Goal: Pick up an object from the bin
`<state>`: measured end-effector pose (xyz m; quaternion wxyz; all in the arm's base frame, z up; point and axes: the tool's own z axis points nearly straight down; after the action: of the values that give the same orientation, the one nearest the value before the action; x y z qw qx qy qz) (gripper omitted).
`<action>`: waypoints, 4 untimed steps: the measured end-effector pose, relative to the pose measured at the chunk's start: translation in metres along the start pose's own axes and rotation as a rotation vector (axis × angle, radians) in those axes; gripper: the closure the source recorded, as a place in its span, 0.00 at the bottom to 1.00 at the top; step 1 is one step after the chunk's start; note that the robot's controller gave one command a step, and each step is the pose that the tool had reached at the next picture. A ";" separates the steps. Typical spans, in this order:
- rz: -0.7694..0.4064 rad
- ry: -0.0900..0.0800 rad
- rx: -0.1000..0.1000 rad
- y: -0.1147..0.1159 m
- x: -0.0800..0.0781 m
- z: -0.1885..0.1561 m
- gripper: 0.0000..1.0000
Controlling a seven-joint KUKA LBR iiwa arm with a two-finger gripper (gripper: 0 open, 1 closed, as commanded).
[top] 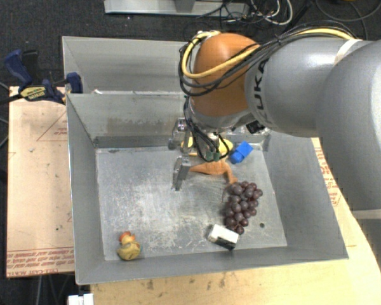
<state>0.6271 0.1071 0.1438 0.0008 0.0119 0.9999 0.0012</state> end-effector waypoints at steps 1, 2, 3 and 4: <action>0.227 -0.003 0.000 -0.028 -0.014 0.047 0.00; 0.235 0.005 0.001 -0.085 -0.007 0.055 0.00; 0.465 -0.005 0.001 -0.124 -0.030 0.056 1.00; 0.465 -0.005 0.001 -0.124 -0.030 0.056 1.00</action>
Offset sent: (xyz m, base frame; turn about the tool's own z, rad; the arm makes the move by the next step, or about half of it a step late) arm -0.0020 -0.1322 -0.0463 0.2348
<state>0.6541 -0.0174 0.0879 0.0030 0.2418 0.9703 0.0010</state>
